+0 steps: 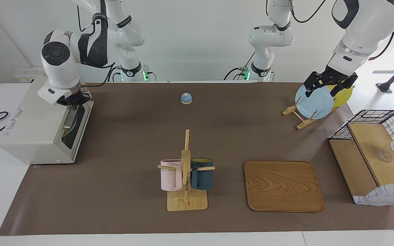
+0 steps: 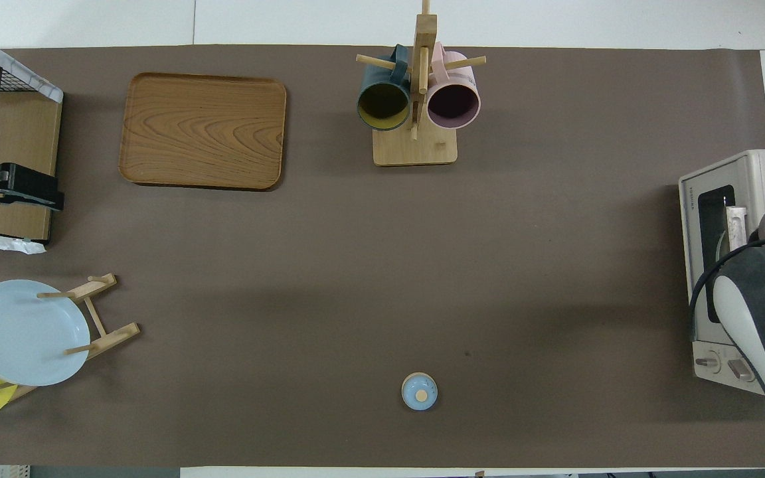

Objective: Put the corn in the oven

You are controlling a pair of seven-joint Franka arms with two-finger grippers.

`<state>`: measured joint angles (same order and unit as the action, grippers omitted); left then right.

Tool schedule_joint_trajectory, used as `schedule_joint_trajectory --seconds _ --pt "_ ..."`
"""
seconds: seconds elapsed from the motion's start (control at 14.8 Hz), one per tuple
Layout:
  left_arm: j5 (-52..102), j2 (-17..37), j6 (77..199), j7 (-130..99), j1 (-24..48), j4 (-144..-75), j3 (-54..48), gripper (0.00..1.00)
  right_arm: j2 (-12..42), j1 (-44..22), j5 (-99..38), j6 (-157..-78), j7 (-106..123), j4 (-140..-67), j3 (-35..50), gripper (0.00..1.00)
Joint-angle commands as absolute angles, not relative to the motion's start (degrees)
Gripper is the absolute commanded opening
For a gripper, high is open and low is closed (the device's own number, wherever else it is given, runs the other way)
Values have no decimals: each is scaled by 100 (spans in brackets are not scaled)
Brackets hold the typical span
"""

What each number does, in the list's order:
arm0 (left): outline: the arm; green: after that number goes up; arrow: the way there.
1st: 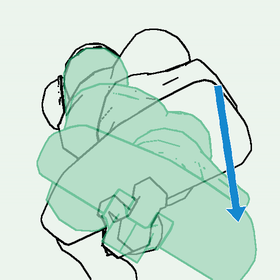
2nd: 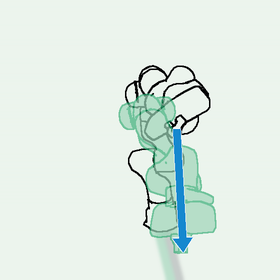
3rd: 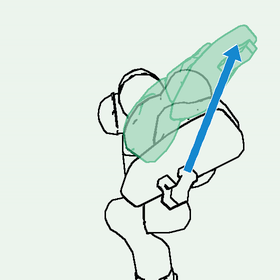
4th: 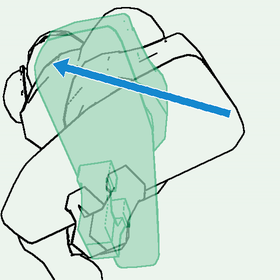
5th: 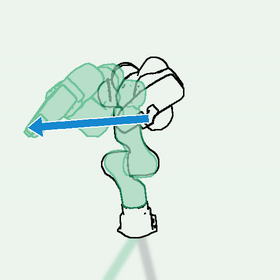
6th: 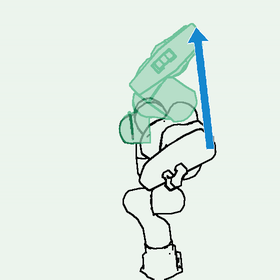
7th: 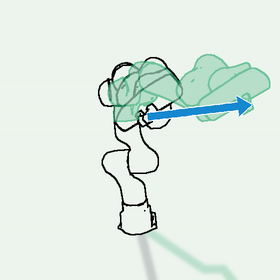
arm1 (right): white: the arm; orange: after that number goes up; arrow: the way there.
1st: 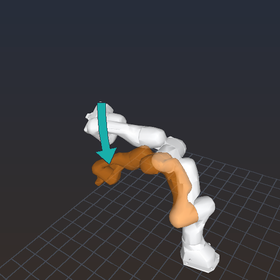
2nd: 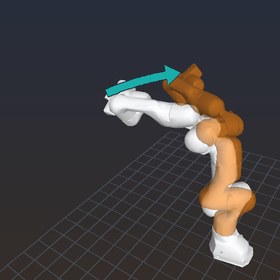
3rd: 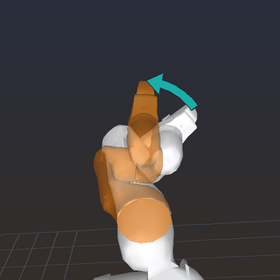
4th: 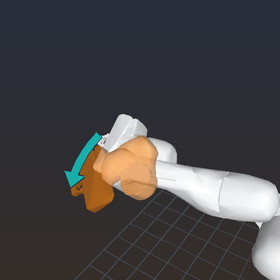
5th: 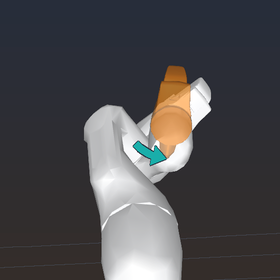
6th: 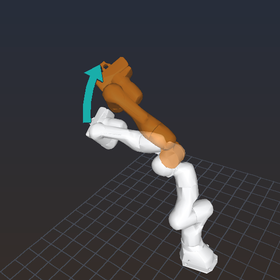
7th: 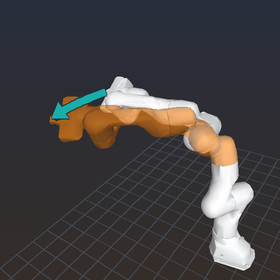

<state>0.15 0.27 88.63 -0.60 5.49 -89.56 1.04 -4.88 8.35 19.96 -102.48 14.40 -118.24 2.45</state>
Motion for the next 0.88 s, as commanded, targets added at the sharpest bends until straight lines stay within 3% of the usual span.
schedule_joint_trajectory --seconds 0.0,0.54,0.67,0.81 --pt "9 -79 8877 9 501 -9053 88 100 -255 1011 2171 -10486 1547 -11936 202 0" --pt "9 -79 8877 9 501 -9053 88 100 -220 958 1135 -9231 1521 -10549 281 3" --pt "9 -79 8877 9 501 -9053 88 100 -220 958 1046 -8765 1520 -10092 281 12" --pt "9 -79 8877 9 501 -9053 88 100 -220 967 907 -8413 1538 -9731 273 32"
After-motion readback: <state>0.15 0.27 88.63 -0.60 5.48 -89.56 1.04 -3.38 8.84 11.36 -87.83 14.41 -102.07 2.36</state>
